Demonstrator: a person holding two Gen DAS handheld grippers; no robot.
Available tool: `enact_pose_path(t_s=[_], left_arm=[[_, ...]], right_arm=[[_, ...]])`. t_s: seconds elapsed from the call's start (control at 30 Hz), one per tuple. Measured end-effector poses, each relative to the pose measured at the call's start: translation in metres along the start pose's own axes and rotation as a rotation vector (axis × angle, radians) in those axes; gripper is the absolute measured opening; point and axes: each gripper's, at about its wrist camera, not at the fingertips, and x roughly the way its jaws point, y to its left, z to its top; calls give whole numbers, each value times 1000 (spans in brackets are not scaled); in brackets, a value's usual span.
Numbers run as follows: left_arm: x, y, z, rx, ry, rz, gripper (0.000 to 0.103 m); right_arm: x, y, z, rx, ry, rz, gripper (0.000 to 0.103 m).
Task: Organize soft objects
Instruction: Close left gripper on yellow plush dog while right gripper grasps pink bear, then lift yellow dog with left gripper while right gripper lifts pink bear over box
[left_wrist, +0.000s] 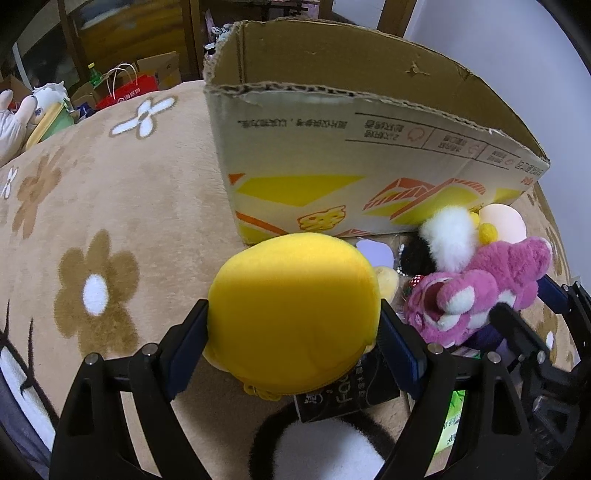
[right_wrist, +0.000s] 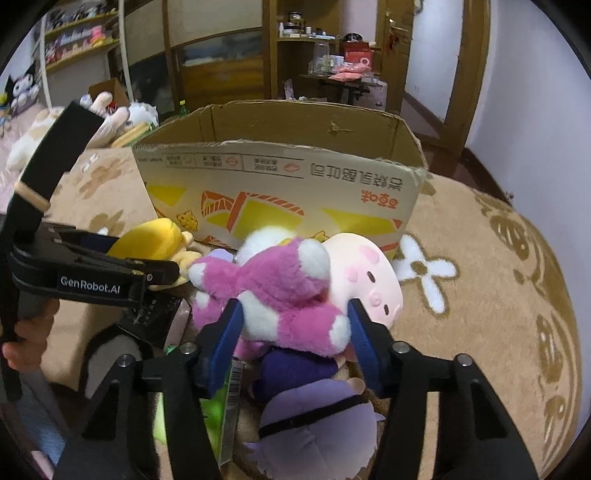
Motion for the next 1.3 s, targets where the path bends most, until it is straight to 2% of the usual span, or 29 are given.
enact_pose_path(t_s=[0.03, 0.17, 0.27, 0.7, 0.9, 1.07, 1.3], left_arm=[[-1, 0, 0, 1, -4, 4, 85], [-9, -1, -4, 6, -37, 36, 85], [-15, 0, -6, -7, -40, 29, 85], [-30, -15, -18, 20, -42, 21, 85], [-31, -12, -16, 12, -43, 20, 85], [-32, -8, -12, -2, -49, 15, 85], [-35, -7, -13, -4, -57, 14, 85]], right_arm=[[0, -3, 0, 10, 0, 7, 51], [-4, -13, 0, 69, -1, 27, 41], [-8, -17, 0, 95, -6, 19, 27], [-4, -26, -3, 154, 22, 33, 29], [-11, -20, -6, 123, 15, 16, 29], [-11, -21, -7, 125, 14, 34, 29], [-14, -18, -5, 105, -5, 29, 18]])
